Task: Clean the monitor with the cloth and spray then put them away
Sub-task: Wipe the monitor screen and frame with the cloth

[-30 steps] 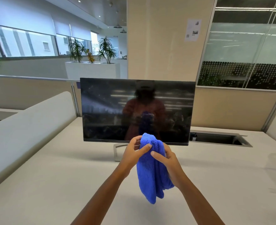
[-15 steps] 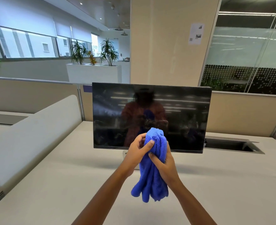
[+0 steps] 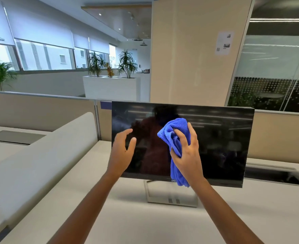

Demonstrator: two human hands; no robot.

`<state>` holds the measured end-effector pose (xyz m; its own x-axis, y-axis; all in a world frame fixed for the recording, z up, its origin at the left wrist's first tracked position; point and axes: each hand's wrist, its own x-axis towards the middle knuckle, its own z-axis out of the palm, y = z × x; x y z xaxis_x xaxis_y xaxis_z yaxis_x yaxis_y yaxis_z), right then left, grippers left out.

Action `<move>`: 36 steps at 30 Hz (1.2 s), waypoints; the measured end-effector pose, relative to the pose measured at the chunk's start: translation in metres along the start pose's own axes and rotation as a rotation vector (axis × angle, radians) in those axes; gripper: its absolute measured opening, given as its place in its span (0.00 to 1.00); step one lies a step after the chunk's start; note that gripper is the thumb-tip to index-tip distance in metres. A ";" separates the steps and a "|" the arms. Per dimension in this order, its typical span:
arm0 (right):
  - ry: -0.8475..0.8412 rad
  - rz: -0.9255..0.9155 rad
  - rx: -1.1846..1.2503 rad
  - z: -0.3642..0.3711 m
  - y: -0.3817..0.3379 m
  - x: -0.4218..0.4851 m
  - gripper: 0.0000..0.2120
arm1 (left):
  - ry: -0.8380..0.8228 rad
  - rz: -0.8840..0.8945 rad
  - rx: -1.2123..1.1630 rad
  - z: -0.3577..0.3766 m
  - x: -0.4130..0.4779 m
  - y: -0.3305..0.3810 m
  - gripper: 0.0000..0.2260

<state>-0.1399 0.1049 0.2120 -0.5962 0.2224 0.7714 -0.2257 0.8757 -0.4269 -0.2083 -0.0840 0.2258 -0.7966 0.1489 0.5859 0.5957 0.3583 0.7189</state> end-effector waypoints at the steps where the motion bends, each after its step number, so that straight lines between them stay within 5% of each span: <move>1: -0.007 -0.014 -0.023 0.003 -0.003 0.006 0.26 | 0.015 0.007 0.020 -0.006 0.008 -0.004 0.16; 8: -0.022 -0.103 -0.226 0.028 -0.034 0.039 0.29 | 0.036 0.035 0.095 -0.043 0.067 -0.025 0.17; 16: -0.110 -0.060 -0.430 0.073 -0.066 0.076 0.31 | -0.132 0.163 0.384 -0.058 0.120 -0.049 0.20; 25: 0.032 0.006 -0.555 0.119 -0.089 0.106 0.30 | -0.189 -0.088 -0.312 -0.050 0.154 -0.056 0.17; 36: 0.295 -0.121 -0.652 0.173 -0.072 0.092 0.24 | -0.102 0.027 -0.332 -0.047 0.163 -0.069 0.11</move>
<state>-0.3119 -0.0120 0.2314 -0.3425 0.1333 0.9300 0.2828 0.9586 -0.0332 -0.3740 -0.1280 0.2896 -0.7761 0.2512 0.5784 0.6045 0.0355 0.7958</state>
